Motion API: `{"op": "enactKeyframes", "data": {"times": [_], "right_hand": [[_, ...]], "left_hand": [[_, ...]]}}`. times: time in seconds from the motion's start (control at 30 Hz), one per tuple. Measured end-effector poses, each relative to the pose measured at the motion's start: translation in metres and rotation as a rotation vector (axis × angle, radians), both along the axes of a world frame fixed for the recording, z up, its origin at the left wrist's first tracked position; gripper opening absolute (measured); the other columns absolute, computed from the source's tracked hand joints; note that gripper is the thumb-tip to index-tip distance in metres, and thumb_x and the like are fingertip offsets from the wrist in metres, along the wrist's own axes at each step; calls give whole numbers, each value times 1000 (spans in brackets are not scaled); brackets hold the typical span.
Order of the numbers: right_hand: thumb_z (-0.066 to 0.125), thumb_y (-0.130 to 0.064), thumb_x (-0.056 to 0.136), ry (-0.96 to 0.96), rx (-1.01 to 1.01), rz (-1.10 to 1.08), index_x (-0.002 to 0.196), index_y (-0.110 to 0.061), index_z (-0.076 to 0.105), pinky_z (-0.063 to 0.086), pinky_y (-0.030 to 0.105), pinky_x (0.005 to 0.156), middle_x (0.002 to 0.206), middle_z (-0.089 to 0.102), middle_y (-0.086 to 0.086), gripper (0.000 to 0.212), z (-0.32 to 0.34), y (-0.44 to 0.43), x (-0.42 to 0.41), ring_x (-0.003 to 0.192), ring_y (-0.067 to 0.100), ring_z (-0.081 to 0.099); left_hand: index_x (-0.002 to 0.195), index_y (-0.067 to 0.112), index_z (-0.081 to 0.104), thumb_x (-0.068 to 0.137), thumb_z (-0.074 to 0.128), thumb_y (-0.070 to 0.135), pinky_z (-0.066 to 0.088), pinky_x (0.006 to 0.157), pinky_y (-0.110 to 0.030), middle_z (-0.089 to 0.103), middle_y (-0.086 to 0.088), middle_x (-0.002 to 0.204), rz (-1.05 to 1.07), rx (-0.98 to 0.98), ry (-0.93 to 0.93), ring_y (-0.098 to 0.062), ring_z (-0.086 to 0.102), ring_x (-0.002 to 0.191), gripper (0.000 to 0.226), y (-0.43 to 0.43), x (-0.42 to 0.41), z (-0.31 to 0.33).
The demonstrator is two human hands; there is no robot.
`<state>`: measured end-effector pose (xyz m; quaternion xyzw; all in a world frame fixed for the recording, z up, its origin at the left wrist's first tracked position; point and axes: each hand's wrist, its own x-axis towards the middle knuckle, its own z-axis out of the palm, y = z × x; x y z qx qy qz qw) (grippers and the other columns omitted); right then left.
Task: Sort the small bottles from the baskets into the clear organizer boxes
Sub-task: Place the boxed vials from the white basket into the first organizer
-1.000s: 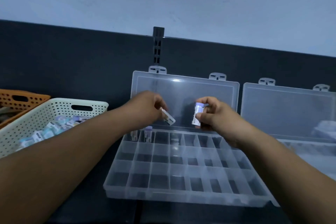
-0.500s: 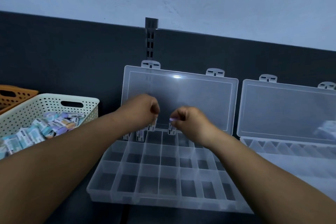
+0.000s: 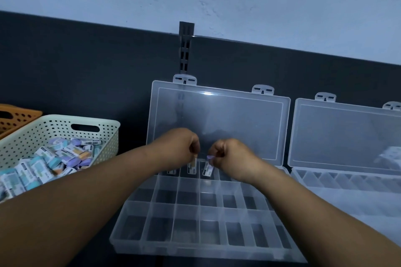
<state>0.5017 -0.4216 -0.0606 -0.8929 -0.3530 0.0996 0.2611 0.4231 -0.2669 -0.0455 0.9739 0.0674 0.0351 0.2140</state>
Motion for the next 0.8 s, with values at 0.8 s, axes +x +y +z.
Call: {"op": "enactKeyframes", "data": {"times": [0.8], "right_hand": [[71,-23,83,-244,-52,9,109,-22,66,49,33,91,112,63,2,27,32,13,-20,102,22,59]], "left_hand": [[107,23,67,77,74,19,51,89,-33,66,5,106,47,-17,-117,-12,62,97,31,27,-35,15]]}}
